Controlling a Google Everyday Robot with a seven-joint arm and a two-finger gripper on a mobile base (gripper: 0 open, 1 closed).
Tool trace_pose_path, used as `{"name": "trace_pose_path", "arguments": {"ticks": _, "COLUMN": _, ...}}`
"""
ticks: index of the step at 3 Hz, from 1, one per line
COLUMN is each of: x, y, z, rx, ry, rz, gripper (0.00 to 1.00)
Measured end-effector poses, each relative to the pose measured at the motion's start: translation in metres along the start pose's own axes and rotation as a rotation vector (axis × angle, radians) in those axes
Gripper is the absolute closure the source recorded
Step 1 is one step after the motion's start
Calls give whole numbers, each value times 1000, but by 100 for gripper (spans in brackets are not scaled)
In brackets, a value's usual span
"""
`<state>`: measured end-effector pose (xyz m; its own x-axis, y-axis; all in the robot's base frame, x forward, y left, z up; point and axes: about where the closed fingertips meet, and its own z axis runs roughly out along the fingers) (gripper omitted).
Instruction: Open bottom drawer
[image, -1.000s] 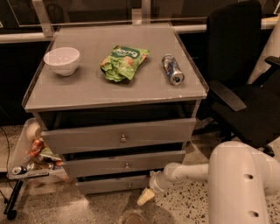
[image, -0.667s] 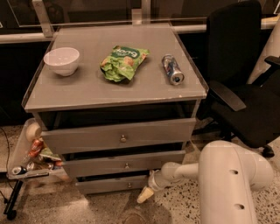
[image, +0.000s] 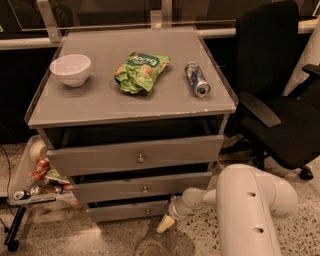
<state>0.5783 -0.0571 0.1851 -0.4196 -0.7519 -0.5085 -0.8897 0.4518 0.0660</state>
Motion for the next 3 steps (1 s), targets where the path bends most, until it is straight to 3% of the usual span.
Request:
{"name": "trace_pose_path", "arguments": {"ticks": 2, "x": 9, "y": 12, "z": -1, "rx": -25, "ry": 37, "rz": -5, "gripper": 0}}
{"name": "trace_pose_path", "arguments": {"ticks": 3, "x": 18, "y": 36, "z": -21, "rx": -58, "ry": 63, "rz": 18, "gripper": 0}}
